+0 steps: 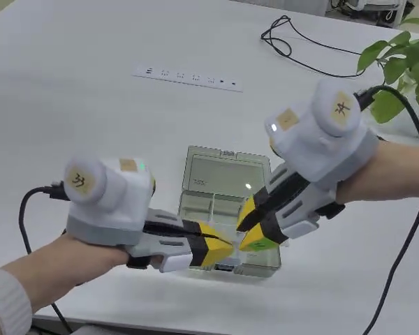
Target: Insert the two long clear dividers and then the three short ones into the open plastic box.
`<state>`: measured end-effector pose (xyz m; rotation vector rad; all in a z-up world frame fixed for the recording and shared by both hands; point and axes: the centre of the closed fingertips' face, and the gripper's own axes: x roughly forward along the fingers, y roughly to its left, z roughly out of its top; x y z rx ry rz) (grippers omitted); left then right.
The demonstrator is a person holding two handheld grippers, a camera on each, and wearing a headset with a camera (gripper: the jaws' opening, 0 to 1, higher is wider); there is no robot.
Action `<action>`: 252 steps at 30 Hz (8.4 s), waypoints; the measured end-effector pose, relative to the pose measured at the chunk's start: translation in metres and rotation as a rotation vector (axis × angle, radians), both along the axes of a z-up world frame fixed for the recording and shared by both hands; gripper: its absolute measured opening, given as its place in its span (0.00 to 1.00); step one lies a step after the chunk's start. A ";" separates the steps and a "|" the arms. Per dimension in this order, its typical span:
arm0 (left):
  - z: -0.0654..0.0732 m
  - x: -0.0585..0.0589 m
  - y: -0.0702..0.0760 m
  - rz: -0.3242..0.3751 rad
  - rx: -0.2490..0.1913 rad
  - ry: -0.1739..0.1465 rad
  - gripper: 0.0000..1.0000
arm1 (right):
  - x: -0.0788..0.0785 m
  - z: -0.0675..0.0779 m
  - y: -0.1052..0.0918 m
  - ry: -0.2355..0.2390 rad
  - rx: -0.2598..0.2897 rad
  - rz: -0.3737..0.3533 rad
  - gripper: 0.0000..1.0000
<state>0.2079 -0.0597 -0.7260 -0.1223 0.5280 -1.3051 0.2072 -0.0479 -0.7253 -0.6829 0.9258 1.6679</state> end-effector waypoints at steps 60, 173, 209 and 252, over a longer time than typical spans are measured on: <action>-0.024 0.023 0.036 0.169 0.139 -0.064 0.44 | 0.051 -0.025 -0.045 -0.100 -0.245 -0.081 0.02; -0.042 0.027 0.081 0.347 0.181 -0.013 0.85 | 0.063 -0.077 -0.053 -0.190 -0.392 0.000 0.02; -0.036 0.028 0.084 0.352 0.172 -0.039 0.84 | 0.051 -0.065 -0.066 -0.199 -0.108 -0.182 0.44; 0.012 -0.006 0.074 0.558 0.295 -0.251 1.00 | 0.000 -0.015 -0.158 -0.300 0.519 -0.906 1.00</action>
